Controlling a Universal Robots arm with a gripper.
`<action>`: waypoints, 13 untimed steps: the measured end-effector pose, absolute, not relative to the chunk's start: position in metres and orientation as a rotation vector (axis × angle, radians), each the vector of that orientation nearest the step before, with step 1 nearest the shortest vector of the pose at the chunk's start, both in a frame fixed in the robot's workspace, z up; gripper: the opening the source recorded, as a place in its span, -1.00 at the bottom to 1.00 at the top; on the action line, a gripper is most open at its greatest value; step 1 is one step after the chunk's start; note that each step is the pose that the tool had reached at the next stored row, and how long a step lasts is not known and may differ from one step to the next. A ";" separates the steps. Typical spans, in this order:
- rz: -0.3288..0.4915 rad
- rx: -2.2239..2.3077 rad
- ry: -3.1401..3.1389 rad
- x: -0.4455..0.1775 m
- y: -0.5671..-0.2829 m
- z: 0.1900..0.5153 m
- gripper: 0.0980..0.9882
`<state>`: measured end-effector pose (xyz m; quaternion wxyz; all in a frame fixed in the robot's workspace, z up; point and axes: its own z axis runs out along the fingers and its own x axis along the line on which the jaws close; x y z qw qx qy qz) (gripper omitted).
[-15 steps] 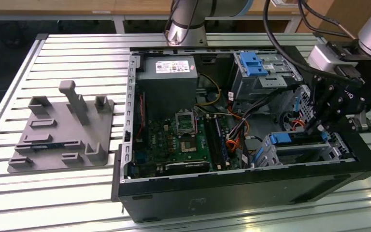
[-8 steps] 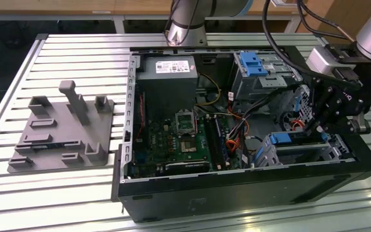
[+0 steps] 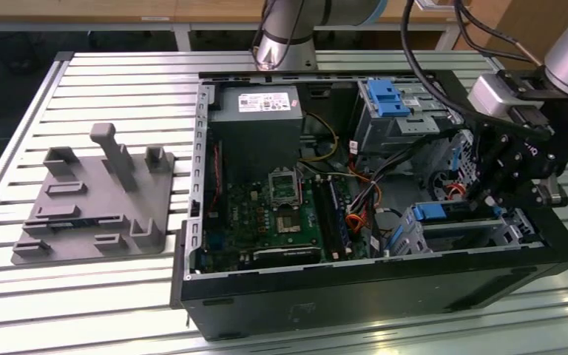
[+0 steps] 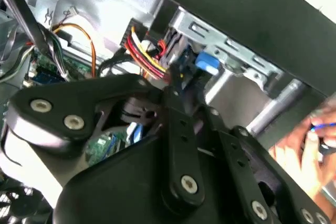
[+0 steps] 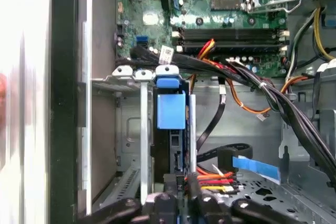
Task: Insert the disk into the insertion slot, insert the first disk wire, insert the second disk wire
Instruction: 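Insert the first disk wire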
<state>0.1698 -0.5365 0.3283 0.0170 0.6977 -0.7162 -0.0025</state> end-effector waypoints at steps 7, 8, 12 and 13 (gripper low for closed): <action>-0.004 2.168 -2.226 0.170 -0.535 0.361 -0.41; -0.004 2.168 -2.226 0.170 -0.535 0.365 -0.41; -0.004 2.169 -2.226 0.170 -0.535 0.371 -0.41; -0.004 2.169 -2.226 0.170 -0.535 0.371 -0.41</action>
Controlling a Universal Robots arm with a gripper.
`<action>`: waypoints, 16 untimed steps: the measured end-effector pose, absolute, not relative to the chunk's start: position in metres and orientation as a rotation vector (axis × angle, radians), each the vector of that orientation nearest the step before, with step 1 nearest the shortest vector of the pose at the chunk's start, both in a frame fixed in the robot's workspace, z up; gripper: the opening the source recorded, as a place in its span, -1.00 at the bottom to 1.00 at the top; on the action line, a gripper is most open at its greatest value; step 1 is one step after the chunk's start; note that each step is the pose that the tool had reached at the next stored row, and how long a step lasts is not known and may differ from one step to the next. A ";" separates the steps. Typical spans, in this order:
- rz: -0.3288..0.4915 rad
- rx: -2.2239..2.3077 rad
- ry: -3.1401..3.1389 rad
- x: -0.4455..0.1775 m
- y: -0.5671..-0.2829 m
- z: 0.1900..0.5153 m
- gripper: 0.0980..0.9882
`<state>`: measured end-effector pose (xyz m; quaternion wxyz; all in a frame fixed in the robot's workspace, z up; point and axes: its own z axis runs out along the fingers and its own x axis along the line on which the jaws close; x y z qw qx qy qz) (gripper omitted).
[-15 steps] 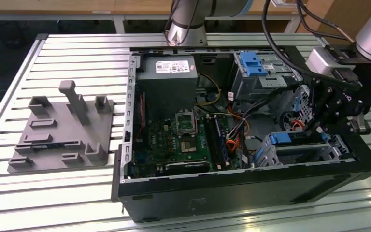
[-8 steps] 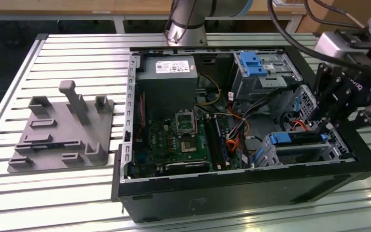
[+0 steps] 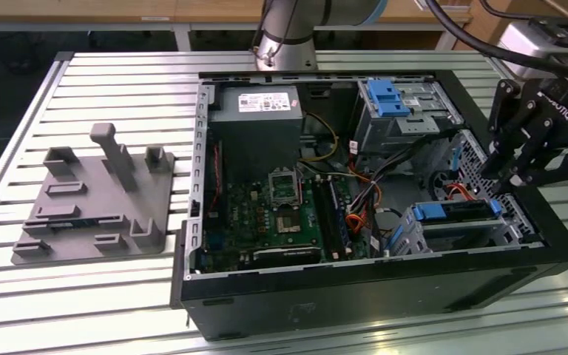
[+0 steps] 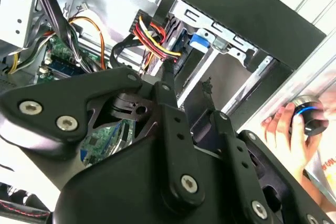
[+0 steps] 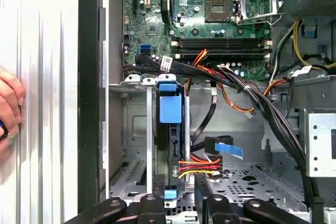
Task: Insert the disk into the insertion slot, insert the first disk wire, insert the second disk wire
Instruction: 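Insert the first disk wire, then insert the second disk wire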
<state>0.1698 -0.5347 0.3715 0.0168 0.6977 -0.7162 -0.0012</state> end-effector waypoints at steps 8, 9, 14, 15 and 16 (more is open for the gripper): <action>-0.003 2.169 -2.226 0.170 -0.535 0.372 -0.41; -0.003 2.169 -2.226 0.170 -0.535 0.372 -0.41; -0.003 2.169 -2.226 0.170 -0.535 0.372 -0.41; -0.003 2.169 -2.226 0.170 -0.535 0.372 -0.41; -0.003 2.169 -2.226 0.170 -0.535 0.372 -0.41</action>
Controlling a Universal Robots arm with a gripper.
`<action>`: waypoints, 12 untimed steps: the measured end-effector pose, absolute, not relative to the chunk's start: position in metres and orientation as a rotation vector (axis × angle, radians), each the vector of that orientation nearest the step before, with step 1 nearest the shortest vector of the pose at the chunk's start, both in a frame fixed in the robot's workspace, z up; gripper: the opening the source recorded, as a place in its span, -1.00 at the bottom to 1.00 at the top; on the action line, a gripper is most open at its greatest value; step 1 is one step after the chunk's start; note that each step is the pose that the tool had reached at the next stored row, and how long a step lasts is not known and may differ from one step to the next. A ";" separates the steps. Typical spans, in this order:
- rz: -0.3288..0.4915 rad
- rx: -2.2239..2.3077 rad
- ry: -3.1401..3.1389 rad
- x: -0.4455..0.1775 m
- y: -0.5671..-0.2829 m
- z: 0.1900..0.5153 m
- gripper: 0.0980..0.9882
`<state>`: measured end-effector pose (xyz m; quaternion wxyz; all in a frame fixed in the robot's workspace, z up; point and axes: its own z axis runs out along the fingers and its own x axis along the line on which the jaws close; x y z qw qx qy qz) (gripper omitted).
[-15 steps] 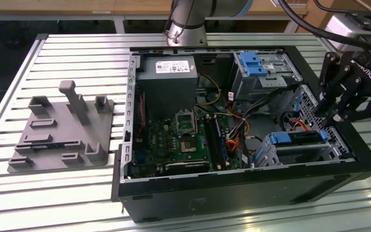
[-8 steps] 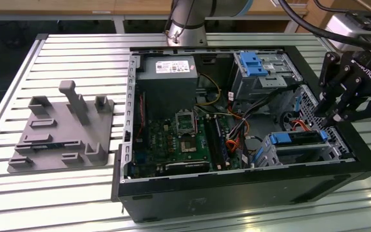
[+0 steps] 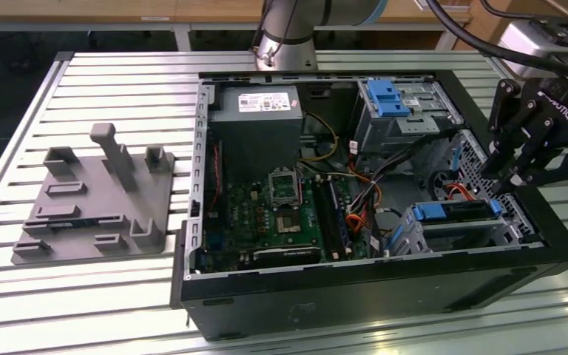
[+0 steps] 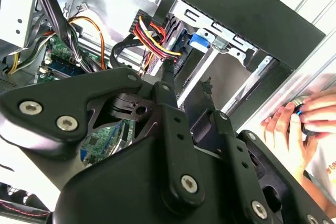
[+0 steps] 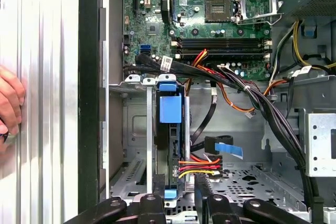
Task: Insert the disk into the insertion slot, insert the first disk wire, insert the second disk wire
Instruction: 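Insert the second disk wire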
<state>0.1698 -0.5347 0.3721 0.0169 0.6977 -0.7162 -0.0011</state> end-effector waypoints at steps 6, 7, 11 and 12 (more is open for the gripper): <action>0.013 2.161 -2.219 0.170 -0.521 0.372 -0.41; 0.023 2.156 -2.214 0.170 -0.517 0.372 -0.41; 0.087 2.126 -2.185 0.170 -0.502 0.370 -0.41; 0.104 2.118 -2.176 0.170 -0.498 0.370 -0.41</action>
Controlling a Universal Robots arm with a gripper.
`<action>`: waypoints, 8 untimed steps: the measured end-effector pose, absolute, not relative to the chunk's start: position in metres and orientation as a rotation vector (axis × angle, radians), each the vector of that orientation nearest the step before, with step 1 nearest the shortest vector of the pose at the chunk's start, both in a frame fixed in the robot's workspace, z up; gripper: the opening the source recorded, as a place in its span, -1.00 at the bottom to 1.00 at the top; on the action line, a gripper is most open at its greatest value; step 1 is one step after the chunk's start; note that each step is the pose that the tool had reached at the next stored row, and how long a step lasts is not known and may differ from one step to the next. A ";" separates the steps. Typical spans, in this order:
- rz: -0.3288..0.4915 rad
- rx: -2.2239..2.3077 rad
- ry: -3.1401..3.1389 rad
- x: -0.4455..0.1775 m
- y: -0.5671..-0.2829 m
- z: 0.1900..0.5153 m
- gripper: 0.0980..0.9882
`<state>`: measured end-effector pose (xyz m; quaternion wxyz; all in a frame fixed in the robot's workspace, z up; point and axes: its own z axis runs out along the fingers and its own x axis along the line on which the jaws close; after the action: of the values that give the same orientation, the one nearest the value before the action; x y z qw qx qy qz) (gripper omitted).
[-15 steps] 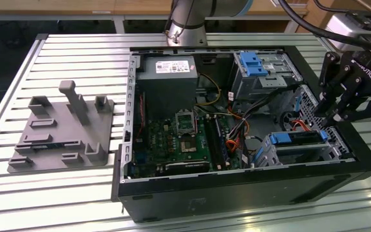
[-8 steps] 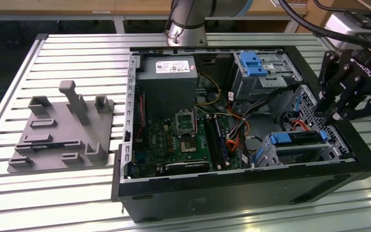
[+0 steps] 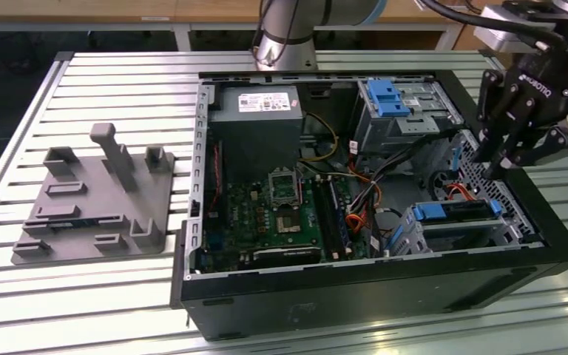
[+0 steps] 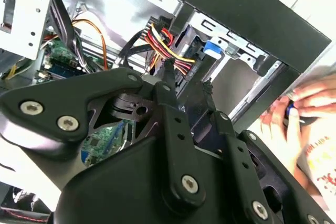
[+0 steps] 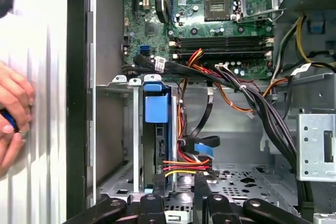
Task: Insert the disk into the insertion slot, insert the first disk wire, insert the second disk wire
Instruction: 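Insert the second disk wire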
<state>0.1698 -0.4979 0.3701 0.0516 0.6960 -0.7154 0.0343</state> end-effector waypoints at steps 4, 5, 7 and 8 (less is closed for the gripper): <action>0.135 2.102 -2.161 0.170 -0.481 0.369 -0.41; 0.135 2.102 -2.161 0.170 -0.476 0.369 -0.41; 0.136 2.102 -2.161 0.170 -0.467 0.368 -0.41; 0.141 2.099 -2.158 0.170 -0.463 0.367 -0.41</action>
<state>0.1697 -0.4629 0.3674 0.0639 0.6950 -0.7147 0.0468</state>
